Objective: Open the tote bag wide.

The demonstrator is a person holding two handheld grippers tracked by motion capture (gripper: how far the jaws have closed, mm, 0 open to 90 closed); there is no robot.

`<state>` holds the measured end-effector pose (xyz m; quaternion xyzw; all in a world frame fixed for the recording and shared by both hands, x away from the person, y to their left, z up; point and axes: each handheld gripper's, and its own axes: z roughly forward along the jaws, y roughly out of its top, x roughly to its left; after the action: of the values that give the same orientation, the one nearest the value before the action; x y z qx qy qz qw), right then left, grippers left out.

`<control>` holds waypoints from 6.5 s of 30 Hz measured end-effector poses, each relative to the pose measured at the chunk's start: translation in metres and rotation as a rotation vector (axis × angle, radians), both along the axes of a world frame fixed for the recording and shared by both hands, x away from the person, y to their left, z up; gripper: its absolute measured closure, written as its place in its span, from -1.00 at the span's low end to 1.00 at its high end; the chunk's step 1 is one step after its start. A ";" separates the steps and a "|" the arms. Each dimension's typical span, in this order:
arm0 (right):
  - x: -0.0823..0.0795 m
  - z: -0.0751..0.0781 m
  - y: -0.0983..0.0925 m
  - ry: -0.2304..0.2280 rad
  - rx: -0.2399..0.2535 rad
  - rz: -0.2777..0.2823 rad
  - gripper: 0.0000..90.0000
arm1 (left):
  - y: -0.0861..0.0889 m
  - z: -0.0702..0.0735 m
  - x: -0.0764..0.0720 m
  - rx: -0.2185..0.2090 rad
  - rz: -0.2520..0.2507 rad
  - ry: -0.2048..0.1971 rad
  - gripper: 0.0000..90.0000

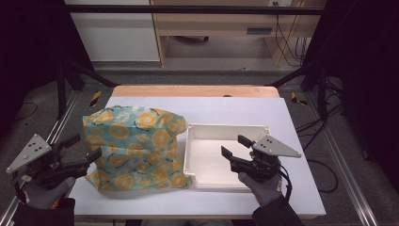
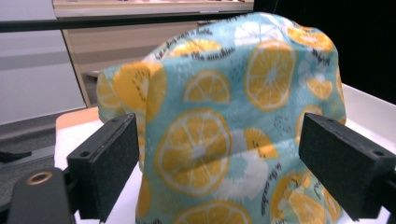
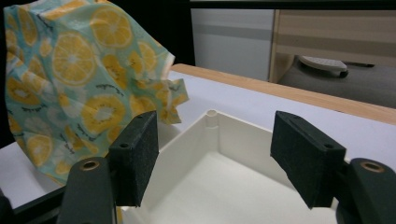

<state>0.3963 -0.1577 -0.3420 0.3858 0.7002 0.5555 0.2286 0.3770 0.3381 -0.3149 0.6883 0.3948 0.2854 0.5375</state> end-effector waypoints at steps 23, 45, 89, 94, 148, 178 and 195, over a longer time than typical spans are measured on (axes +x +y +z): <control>0.016 0.015 0.090 0.003 0.021 0.195 -0.07 | 0.000 -0.009 0.013 0.030 0.034 0.055 -0.25; 0.037 0.010 0.152 0.036 0.005 0.231 0.14 | 0.007 -0.015 0.016 -0.001 0.082 0.123 0.50; 0.011 -0.006 0.182 0.060 -0.047 0.409 0.98 | 0.019 -0.037 -0.016 0.034 0.113 0.133 1.00; 0.013 -0.015 0.185 0.085 -0.057 0.409 0.87 | 0.021 -0.040 -0.015 0.031 0.112 0.146 1.00; 0.010 -0.006 0.165 0.036 -0.073 0.416 1.00 | 0.020 -0.004 0.004 0.023 0.141 0.055 0.15; 0.012 -0.007 0.180 0.027 -0.080 0.407 1.00 | 0.037 -0.026 -0.031 0.052 0.163 0.109 1.00; 0.011 -0.029 0.184 0.069 -0.107 0.397 1.00 | 0.030 -0.055 -0.020 0.094 0.140 0.210 1.00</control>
<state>0.4075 0.0261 -0.3705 0.2464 0.7983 0.5382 0.1106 0.3574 0.3683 -0.3703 0.7096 0.4822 0.2666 0.4392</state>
